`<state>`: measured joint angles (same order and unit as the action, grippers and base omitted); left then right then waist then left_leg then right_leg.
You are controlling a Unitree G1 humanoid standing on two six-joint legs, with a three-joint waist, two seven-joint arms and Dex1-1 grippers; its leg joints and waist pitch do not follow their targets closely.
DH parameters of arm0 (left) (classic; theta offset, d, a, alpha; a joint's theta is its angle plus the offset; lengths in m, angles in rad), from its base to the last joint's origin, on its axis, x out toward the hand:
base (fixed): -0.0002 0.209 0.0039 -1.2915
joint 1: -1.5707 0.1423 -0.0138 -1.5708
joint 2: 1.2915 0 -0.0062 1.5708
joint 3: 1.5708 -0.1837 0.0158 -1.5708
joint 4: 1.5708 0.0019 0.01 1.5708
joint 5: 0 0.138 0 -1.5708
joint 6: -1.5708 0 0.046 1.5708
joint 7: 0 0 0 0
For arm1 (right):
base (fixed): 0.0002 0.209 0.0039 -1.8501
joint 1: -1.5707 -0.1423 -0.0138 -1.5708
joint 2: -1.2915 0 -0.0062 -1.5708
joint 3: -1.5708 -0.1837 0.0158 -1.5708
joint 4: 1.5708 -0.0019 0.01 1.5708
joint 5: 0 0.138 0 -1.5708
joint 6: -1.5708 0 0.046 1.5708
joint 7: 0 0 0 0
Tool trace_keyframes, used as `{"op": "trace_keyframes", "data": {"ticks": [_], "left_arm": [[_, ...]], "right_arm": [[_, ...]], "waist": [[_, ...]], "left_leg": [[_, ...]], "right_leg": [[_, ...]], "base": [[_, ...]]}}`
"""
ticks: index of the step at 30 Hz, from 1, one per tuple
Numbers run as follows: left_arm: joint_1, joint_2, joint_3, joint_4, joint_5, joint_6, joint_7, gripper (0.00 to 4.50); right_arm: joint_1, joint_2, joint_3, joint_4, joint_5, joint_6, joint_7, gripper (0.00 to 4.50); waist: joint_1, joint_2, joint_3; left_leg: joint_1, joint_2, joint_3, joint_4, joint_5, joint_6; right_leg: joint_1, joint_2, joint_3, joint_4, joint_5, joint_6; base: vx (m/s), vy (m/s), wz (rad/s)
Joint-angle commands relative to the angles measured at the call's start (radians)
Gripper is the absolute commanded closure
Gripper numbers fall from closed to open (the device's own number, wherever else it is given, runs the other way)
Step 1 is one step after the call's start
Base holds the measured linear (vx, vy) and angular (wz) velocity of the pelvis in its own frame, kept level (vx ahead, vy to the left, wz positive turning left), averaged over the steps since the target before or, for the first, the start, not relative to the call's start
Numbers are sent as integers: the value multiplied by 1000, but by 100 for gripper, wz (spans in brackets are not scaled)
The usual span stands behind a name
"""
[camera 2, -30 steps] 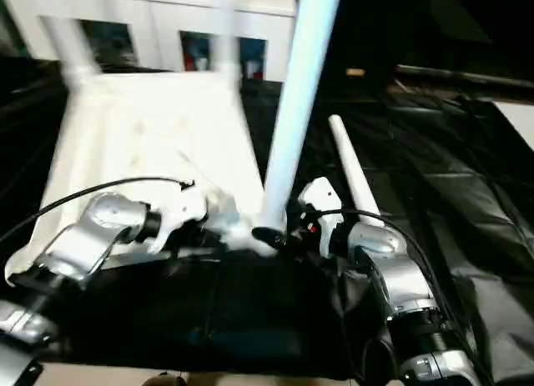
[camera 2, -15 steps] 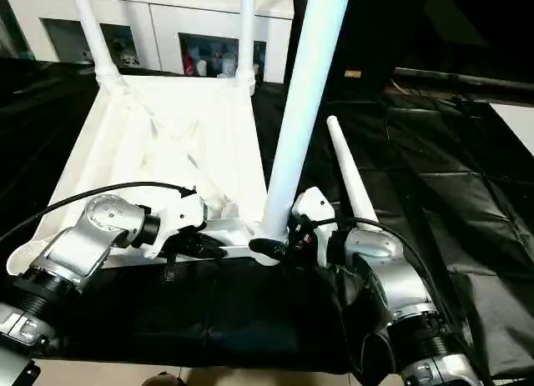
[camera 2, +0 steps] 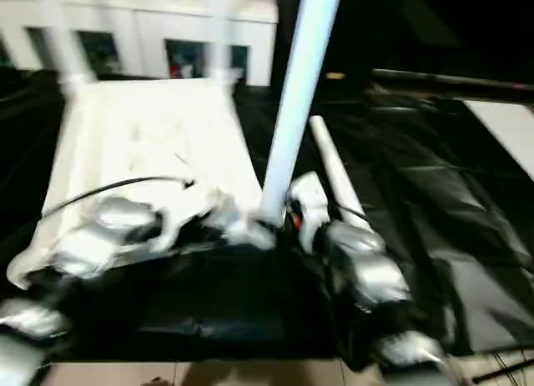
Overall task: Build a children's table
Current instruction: Rotate leg to tighten
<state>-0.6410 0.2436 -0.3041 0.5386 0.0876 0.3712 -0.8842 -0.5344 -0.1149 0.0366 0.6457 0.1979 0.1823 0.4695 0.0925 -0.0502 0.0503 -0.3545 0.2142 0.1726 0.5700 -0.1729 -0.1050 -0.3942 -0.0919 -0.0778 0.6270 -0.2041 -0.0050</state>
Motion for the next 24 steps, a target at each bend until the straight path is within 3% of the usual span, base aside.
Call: {"op": "trace_keyframes", "data": {"ticks": [1, 3, 4, 7, 10, 13, 14, 17, 19, 21, 23, 24], "left_arm": [[-17, -59, 43, 28, -9, 61, 134, 450], [-21, -74, 46, 35, -5, 70, 160, 450], [-28, -124, 58, 50, -1, 92, 234, 450], [-17, -169, 39, 30, 10, 106, 254, 450], [-10, -171, 19, 23, 28, 105, 255, 450], [-13, -158, 22, 37, 27, 105, 265, 450], [-13, -154, 23, 37, 25, 107, 266, 450], [-11, -131, 23, 31, 25, 101, 245, 450], [-5, -104, 14, 15, 25, 90, 201, 450], [23, -34, -22, -44, 4, 64, 46, 450], [27, -21, -28, -54, 2, 70, 23, 450], [41, 23, -44, -78, -4, 46, -44, 450]], "right_arm": [[-2, 33, -63, 153, -1, 37, -205, 178], [-12, 47, -70, 173, 3, 33, -232, 178], [-44, 94, -96, 234, 20, 18, -311, 179], [-77, 141, -100, 281, 21, 3, -340, 180], [-102, 158, -88, 307, -7, -15, -342, 180], [-114, 163, -80, 310, -10, -59, -284, 180], [-116, 163, -81, 309, -8, -68, -269, 124], [-120, 149, -73, 290, -4, -80, -204, 104], [-116, 119, -41, 258, -22, -80, -137, 90], [-75, 36, 31, 143, -42, -60, 46, 90], [-66, 20, 44, 120, -44, -55, 77, 90], [-32, -37, 85, 52, -52, -48, 167, 90]], "waist": [[4, 1, -50], [3, 0, -52], [1, -2, -54], [1, 4, -56], [-1, 3, -60], [-2, -1, -60], [-2, -1, -61], [-2, -3, -61], [-2, -5, -63], [5, -10, -61], [3, -7, -64], [6, -7, -64]], "left_leg": [[1, 12, -5, -71, -259, -33], [3, 11, -4, -71, -261, -22], [1, 11, -5, -71, -260, -21], [3, 11, -6, -73, -264, -15], [2, 10, -7, -74, -272, -13], [3, 10, -6, -75, -296, -6], [3, 11, -7, -76, -300, -5], [0, 10, -7, -77, -291, 4], [-2, 11, -5, -75, -262, 12], [-10, 9, -4, -73, -218, 35], [-7, 13, -3, -72, -193, 41], [-3, 13, 0, -67, -169, 45]], "right_leg": [[40, -61, 45, -104, -408, -122], [38, -55, 46, -105, -378, -118], [40, -55, 47, -100, -355, -120], [36, -50, 48, -100, -307, -123], [38, -47, 48, -94, -248, -130], [38, -48, 48, -98, -266, -130], [39, -49, 48, -99, -274, -130], [41, -48, 48, -99, -266, -134], [42, -48, 49, -97, -236, -144], [51, -49, 49, -96, -206, -140], [48, -49, 51, -91, -168, -153], [44, -46, 52, -87, -118, -174]], "base": [[0, 0, 0], [0, 0, 0], [0, 0, 0], [0, 0, 0], [0, 0, 0], [0, 0, 0], [0, 0, 0], [0, 0, 0], [0, 0, 0], [0, 0, 0], [0, 0, 0], [0, 0, 0]]}}
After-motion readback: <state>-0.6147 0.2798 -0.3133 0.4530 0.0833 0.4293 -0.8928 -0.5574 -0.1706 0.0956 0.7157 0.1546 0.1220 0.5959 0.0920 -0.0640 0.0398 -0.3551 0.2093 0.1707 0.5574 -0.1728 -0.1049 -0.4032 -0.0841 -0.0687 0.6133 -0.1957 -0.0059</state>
